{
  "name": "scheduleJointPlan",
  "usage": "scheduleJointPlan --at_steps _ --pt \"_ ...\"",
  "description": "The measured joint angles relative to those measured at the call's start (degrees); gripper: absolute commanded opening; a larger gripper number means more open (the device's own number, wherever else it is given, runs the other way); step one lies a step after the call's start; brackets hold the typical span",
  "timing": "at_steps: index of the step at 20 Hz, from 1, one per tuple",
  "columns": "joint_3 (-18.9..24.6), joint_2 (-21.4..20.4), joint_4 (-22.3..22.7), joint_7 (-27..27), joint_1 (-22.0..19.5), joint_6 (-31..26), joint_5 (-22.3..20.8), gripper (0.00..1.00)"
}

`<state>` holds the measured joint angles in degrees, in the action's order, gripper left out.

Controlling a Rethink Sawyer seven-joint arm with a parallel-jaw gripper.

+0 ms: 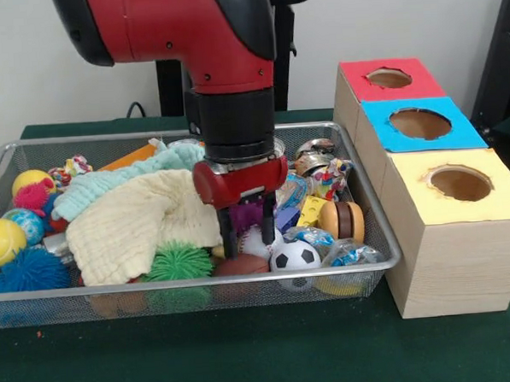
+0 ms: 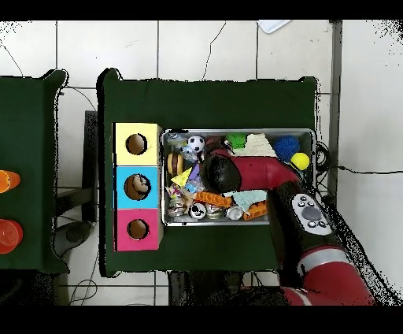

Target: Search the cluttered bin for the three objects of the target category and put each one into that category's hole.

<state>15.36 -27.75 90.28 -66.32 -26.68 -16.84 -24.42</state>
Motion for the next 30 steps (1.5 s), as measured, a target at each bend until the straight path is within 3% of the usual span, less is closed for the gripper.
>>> scheduleJointPlan --at_steps 1,3,9,17,21,24,28,29,30 --pt "-1.87 0.70 -1.55 0.00 2.71 -5.90 0.63 1.00" --pt "-3.81 1.63 -3.99 0.00 5.66 -12.16 0.93 1.00" --pt "-8.34 4.99 -11.86 0.00 10.31 -24.09 0.93 1.00" --pt "-12.41 10.50 -18.31 0.00 13.48 -28.77 0.94 1.00" --pt "-16.58 12.08 -22.07 0.00 17.56 -34.23 -0.07 1.00" --pt "-18.63 12.80 -23.10 0.00 19.48 -37.43 -1.21 1.00" --pt "-19.65 13.54 -23.18 0.00 19.95 -37.59 -1.75 1.00" --pt "-19.66 13.87 -23.04 0.00 19.53 -35.54 -1.75 0.00" --pt "-19.65 13.85 -22.93 0.00 19.40 -35.10 -1.75 0.00"
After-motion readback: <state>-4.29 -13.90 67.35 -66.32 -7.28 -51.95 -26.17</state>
